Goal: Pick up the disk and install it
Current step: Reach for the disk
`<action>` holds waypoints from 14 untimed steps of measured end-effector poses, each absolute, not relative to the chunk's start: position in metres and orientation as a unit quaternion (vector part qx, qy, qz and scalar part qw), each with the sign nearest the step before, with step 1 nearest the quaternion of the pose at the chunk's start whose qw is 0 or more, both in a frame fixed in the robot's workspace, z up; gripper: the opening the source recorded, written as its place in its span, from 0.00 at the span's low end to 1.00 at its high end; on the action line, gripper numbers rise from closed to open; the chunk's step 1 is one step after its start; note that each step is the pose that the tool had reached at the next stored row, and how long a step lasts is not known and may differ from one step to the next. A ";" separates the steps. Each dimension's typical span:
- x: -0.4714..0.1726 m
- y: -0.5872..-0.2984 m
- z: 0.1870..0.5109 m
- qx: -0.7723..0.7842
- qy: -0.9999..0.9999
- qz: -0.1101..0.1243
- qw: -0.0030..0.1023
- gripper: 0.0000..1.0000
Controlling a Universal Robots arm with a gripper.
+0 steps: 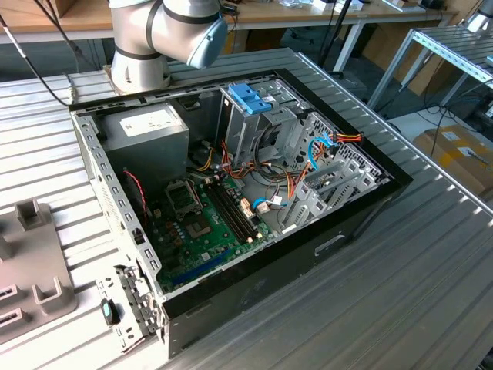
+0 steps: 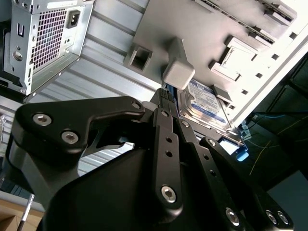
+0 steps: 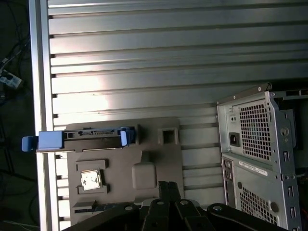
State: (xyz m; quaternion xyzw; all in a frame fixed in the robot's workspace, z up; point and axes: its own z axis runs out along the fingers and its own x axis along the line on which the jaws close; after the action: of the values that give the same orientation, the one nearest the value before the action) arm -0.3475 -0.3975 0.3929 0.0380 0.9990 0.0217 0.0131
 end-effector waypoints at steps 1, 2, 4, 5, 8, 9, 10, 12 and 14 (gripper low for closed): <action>-0.348 -0.397 0.393 0.038 0.999 0.022 0.013 0.11; -0.348 -0.397 0.393 0.038 0.999 0.022 0.013 0.11; -0.349 -0.397 0.393 0.038 0.999 0.022 0.013 0.11; -0.349 -0.397 0.393 0.038 0.999 0.022 0.013 0.11; -0.351 -0.397 0.393 0.038 0.999 0.022 0.013 0.11; -0.351 -0.397 0.393 0.038 0.999 0.022 0.013 0.11; -0.351 -0.397 0.393 0.038 0.999 0.022 0.013 0.11; -0.352 -0.397 0.393 0.038 0.999 0.022 0.013 0.11; -0.353 -0.397 0.393 0.038 0.999 0.022 0.013 0.11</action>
State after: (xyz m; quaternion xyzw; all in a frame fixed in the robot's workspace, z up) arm -0.3530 -0.3975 0.3929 0.0380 0.9990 0.0217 0.0131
